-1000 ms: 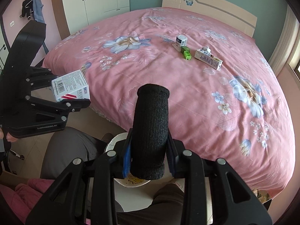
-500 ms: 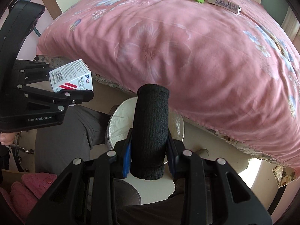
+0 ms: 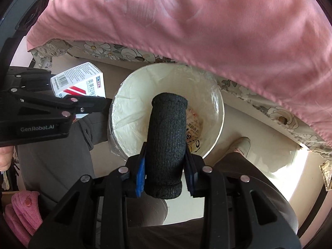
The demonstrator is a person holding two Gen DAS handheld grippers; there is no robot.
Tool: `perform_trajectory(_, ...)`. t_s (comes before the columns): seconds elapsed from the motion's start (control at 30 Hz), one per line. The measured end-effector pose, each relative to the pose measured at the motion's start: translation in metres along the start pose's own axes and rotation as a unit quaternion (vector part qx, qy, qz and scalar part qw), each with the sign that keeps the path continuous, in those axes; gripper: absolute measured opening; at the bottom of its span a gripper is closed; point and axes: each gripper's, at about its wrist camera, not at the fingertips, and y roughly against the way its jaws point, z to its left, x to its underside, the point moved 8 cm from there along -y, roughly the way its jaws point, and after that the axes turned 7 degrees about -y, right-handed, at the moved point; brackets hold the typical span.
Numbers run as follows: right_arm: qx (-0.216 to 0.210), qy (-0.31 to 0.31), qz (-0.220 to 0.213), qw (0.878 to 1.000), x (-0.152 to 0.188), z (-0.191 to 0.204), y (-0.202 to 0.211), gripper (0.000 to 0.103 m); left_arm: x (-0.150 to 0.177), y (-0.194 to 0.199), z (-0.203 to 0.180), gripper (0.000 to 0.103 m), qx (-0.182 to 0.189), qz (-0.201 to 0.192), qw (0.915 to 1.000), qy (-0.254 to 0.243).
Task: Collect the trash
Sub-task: 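Carry the white box and black tube in both tools over the bin, then open both tools to drop the box and tube into the bin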
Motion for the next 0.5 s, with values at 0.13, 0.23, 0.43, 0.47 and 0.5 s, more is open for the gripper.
perform_trajectory(0.13,-0.004,-0.007,0.019,1.000,0.004,-0.001,-0.021,0.033,-0.002,-0.020,0.006,0.045,0.000,0.019,0.9997,0.014)
perform_trajectory(0.23,-0.007,-0.014,0.034,0.999,0.006,-0.002,-0.037,0.033,-0.007,-0.033,0.009,0.045,0.003,0.030,0.9992,0.025)
perform_trajectory(0.43,-0.019,-0.039,0.065,0.997,0.010,-0.008,-0.069,0.033,-0.013,-0.062,0.009,0.045,0.009,0.052,0.9980,0.034)
perform_trajectory(0.47,-0.019,-0.041,0.069,0.997,0.009,-0.008,-0.074,0.033,-0.013,-0.067,0.009,0.045,0.010,0.056,0.9978,0.034)
perform_trajectory(0.5,-0.017,-0.044,0.073,0.996,0.008,-0.009,-0.079,0.033,-0.015,-0.072,0.008,0.045,0.009,0.058,0.9977,0.034)
